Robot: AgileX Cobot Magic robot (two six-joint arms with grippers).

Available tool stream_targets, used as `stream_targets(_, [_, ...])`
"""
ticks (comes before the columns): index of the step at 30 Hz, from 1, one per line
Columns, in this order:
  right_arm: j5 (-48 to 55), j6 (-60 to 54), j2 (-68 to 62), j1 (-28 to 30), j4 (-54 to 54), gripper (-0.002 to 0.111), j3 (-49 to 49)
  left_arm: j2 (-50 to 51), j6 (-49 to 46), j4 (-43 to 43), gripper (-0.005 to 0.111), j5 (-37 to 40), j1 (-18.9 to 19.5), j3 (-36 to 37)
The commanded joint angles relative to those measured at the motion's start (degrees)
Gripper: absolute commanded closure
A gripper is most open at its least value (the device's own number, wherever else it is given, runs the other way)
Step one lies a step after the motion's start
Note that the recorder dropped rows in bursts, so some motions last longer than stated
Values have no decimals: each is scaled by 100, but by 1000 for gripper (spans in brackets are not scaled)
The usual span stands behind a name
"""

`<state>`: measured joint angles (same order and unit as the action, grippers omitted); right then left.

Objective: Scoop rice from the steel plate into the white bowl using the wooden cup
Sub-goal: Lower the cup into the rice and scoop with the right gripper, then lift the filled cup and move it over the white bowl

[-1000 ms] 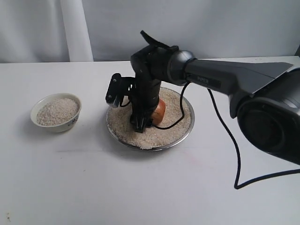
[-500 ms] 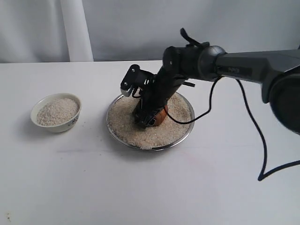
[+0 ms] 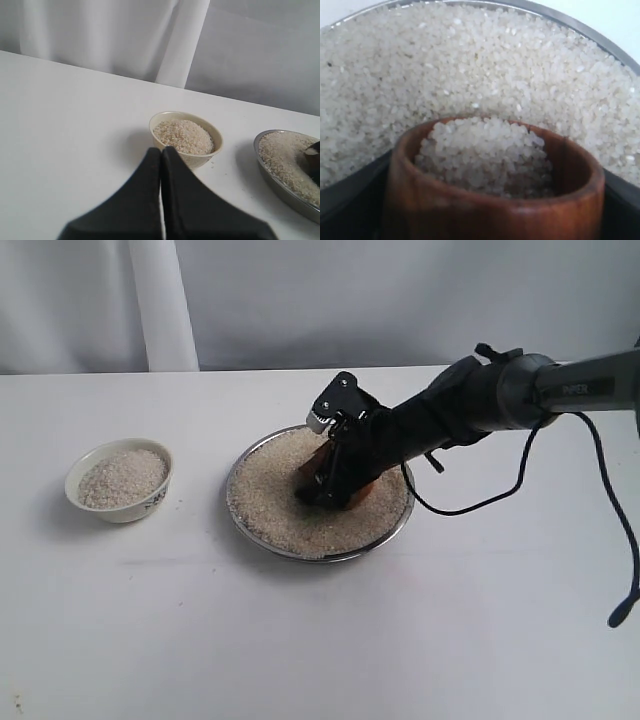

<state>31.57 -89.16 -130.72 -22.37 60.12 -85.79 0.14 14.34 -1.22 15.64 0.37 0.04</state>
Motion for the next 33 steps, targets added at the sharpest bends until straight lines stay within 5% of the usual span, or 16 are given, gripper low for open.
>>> stream_targets(1, [129, -577, -95, 7, 543, 108, 140, -14, 21, 19, 107, -41, -37, -4])
stream_targets(18, [10, -672, 1112, -112, 1024, 108, 129, -14, 21, 19, 107, -41, -37, -4])
stream_targets(25, [-878, -674, 1247, -838, 1081, 108, -224, -14, 21, 19, 107, -41, -37, -4])
stream_targets(30, [-1338, 455, 927, -1500, -264, 108, -1256, -14, 21, 19, 107, -41, -37, -4])
stream_targets(33, [-1353, 1894, 493, -1817, -2138, 108, -1988, -14, 21, 19, 107, -41, -37, -4])
